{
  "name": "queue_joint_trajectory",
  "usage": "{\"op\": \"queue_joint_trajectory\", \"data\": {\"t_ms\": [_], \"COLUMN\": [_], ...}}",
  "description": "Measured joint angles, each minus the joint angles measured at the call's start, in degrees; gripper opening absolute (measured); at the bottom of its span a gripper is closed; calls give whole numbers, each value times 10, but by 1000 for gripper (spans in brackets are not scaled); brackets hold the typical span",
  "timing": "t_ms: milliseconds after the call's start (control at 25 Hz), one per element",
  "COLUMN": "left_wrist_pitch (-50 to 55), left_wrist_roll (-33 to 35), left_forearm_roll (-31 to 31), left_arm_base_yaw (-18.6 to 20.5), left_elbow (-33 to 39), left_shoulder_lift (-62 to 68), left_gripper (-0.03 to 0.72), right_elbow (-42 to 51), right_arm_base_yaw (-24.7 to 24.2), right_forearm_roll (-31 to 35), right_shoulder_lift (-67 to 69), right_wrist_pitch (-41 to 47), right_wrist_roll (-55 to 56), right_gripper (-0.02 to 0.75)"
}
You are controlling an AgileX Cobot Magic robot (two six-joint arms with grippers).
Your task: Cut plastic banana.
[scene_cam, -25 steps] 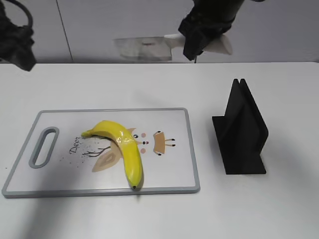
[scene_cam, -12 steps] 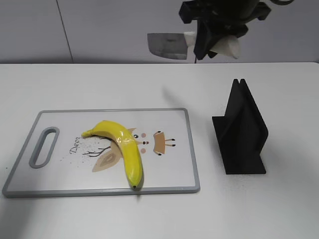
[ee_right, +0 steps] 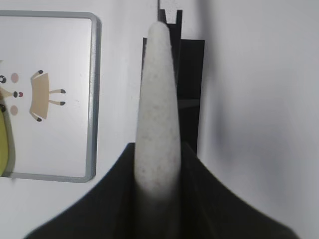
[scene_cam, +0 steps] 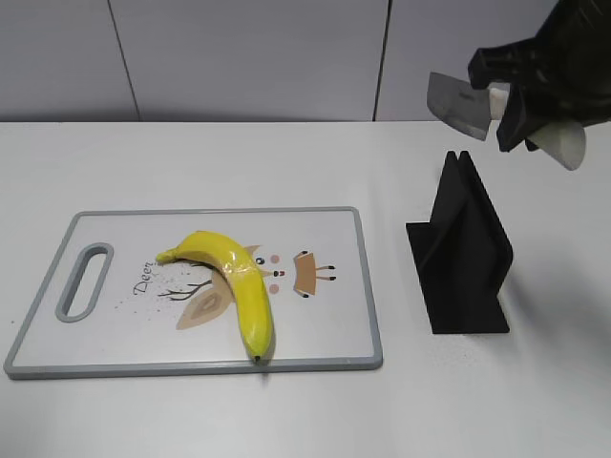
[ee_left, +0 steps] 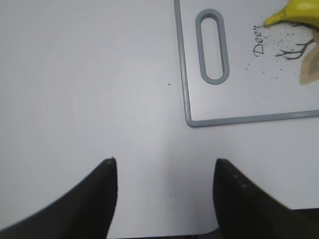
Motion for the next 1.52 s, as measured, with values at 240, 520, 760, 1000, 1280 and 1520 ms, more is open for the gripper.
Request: {"op": "queue_joint_trajectory", "data": {"t_ms": [240,520,760,1000,1280,1520], "left_wrist_pitch": [-35,-39,-47,-47,-47,-47], "left_wrist_roll": [0,0,0,0,-1,-1], "left_forearm_roll": [-1,-1,-5,-6,-9,-9], "left_arm_base_yaw": [0,0,0,0,0,0], "left_elbow": [110,204,228,228,228,228], "left_shoulder_lift": [-149,-321,-443,-529,-531,-531], "left_gripper": [586,579,559,547,542,532], "right_elbow": [66,103,106,106,123,170], "right_arm_base_yaw": [-8,-8,-8,-8,-8,-8], "right_forearm_roll": [9,10,10,0,-14,-10], "right_shoulder_lift": [-23,-23,-29,-42,-42,-42], "right_wrist_pitch": [-46,-87,-108,-115,-118,-127], "right_wrist_roll": [6,17,25,30,35,38], "right_gripper": [190,190,189,189,189,189]}}
